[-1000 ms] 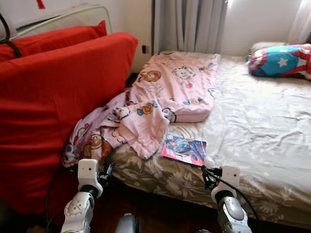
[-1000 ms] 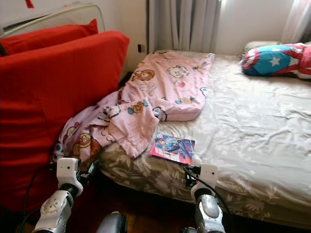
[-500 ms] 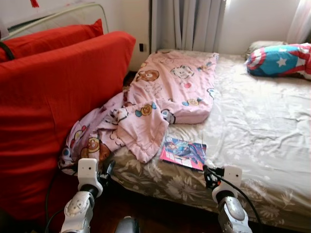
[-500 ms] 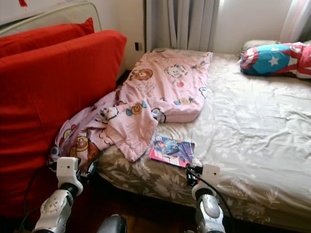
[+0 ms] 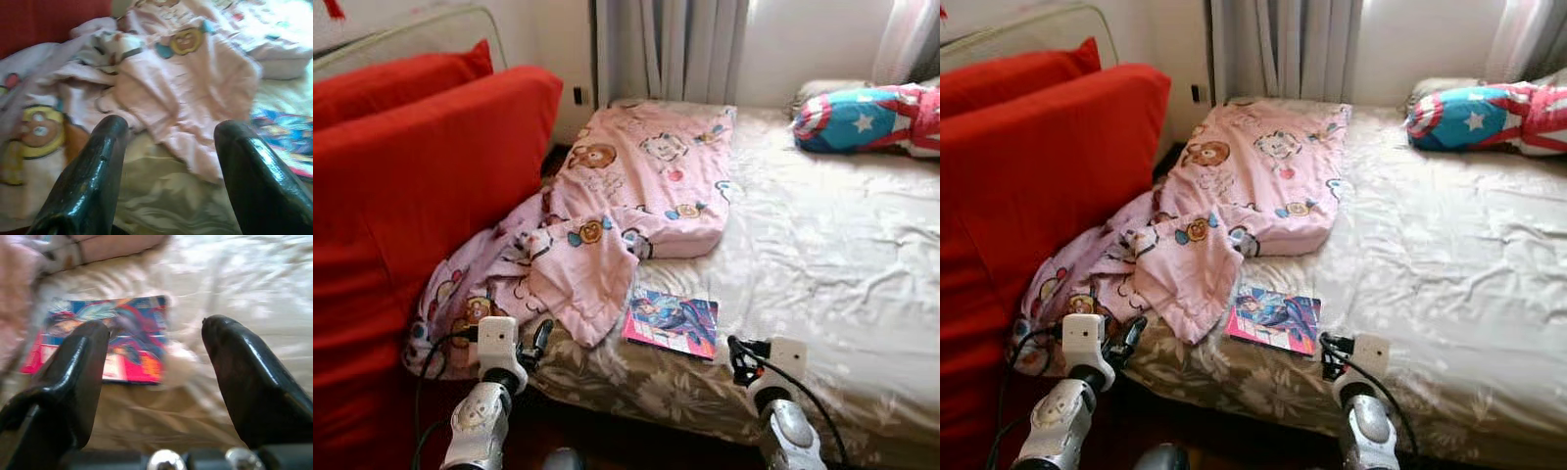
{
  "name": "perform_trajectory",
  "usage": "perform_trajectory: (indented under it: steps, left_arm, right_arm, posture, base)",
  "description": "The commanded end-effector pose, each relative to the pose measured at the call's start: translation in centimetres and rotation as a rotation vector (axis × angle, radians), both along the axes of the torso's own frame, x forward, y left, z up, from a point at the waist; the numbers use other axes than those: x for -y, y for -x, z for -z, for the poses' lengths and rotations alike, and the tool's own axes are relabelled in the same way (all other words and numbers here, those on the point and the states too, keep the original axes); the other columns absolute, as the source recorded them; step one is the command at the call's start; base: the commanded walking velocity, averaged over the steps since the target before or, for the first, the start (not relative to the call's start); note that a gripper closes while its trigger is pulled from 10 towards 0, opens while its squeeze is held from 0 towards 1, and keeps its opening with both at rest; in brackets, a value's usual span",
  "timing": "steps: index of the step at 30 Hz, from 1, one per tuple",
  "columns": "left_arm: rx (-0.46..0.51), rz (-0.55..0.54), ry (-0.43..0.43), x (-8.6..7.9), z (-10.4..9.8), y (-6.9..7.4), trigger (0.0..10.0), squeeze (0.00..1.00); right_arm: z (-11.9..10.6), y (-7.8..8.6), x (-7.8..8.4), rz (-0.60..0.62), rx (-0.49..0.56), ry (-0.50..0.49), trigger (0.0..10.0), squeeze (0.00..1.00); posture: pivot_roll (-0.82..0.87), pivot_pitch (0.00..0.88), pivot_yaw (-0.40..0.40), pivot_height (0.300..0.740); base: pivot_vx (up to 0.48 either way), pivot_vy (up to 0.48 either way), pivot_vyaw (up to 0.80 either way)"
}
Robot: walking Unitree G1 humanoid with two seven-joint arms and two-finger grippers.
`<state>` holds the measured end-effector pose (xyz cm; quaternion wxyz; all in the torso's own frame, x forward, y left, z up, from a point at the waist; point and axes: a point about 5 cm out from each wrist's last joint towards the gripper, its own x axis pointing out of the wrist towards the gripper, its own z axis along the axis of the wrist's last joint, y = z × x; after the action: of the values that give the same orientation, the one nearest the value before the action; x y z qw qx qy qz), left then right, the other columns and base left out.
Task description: Clean up the room
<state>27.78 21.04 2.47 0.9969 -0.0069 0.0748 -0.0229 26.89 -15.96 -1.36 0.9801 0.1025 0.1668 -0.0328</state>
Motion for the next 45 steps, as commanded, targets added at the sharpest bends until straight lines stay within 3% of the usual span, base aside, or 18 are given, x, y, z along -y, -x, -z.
perform_trajectory:
  steps: [1, 16, 21, 32, 39, 40, 41, 42, 45]
  left_arm:
    - [0.005, -0.005, 0.005, 0.0, -0.1, -0.1, 10.0, 0.0]
    - [0.001, 0.017, 0.009, 0.3, -0.1, -0.3, 10.0, 0.0]
    - [0.002, 0.026, 0.011, 0.5, -0.1, -0.3, 10.0, 0.0]
    - [0.015, 0.048, 0.017, 1.2, -0.2, 0.0, 10.0, 0.0]
    - [0.053, 0.048, 0.019, 1.1, -0.8, 0.5, 10.0, 0.0]
    - [0.065, 0.047, 0.021, 1.2, -1.1, 0.6, 10.0, 0.0]
    - [0.072, 0.047, 0.023, 1.2, -1.3, 0.6, 10.0, 0.0]
    - [0.08, 0.048, 0.024, 1.4, -1.5, 0.5, 10.0, 0.0]
    - [0.1, 0.054, 0.027, 1.9, -2.1, 0.6, 10.0, 0.0]
  right_arm:
    - [0.0, 0.0, 0.5, -0.001, -0.005, 0.01, 10.0, 0.0]
    - [-0.1, -0.1, -0.6, -0.082, 0.0, 0.033, 10.0, 0.0]
    - [-0.1, -0.3, -1.0, -0.105, 0.0, 0.033, 10.0, 0.0]
    - [0.3, -0.4, -1.8, -0.119, -0.058, -0.059, 10.0, 0.0]
    - [0.1, -1.2, -1.7, -0.116, -0.123, -0.079, 10.0, 0.0]
    - [0.1, -1.4, -1.8, -0.117, -0.145, -0.094, 10.0, 0.91]
    - [0.1, -1.4, -1.9, -0.118, -0.159, -0.105, 10.0, 0.91]
    - [0.1, -1.6, -2.0, -0.117, -0.171, -0.113, 10.0, 1.0]
    - [0.2, -1.7, -2.0, -0.094, -0.204, -0.14, 10.0, 1.0]
  posture:
    - [0.02, 0.013, 0.012, 0.638]
    - [0.01, 0.038, 0.023, 0.638]
    - [0.0, 0.06, 0.026, 0.638]
    - [0.01, 0.144, 0.028, 0.638]
    - [0.04, 0.19, 0.008, 0.638]
    - [0.06, 0.203, -0.002, 0.638]
    - [0.06, 0.203, -0.002, 0.638]
    - [0.06, 0.213, -0.007, 0.638]
    - [0.08, 0.241, -0.02, 0.638]
  base:
    - [0.27, 0.0, 0.0]
    - [0.27, 0.0, 0.0]
    - [0.28, 0.0, 0.77]
    - [0.154, 0.0, 0.0]
    - [0.0, 0.0, 0.0]
    - [0.0, 0.0, 0.0]
    - [0.0, 0.0, 0.0]
    - [0.0, 0.0, 0.0]
    - [0.0, 0.0, 0.0]
